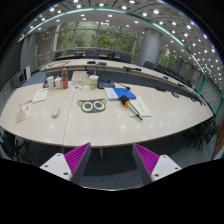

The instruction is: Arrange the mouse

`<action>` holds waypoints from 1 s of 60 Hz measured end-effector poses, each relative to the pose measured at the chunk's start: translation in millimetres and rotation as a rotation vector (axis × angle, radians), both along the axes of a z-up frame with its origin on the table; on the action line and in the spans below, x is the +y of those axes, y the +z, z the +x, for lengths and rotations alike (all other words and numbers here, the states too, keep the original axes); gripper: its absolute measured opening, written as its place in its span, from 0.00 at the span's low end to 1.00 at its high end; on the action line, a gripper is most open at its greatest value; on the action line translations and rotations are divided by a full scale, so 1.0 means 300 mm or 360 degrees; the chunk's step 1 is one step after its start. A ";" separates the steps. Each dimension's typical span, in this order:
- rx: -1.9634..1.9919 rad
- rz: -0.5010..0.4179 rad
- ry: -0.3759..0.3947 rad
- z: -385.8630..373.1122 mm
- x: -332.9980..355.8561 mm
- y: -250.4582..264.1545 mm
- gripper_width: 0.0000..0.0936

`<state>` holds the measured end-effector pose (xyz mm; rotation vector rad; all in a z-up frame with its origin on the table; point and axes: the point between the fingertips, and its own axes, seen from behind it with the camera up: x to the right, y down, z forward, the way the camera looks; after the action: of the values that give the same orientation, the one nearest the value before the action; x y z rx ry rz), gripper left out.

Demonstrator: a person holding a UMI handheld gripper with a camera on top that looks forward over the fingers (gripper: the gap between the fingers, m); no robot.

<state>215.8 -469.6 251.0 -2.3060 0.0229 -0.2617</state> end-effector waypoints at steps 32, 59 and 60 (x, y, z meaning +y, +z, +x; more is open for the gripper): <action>0.0183 -0.0156 0.0157 -0.633 0.333 -0.589 0.92; 0.0236 0.0124 0.0278 -1.158 1.088 -0.829 0.92; 0.0232 0.0128 0.0277 -1.164 1.108 -0.835 0.91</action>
<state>-133.6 -137.2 0.4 -2.2265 -0.0921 -0.0036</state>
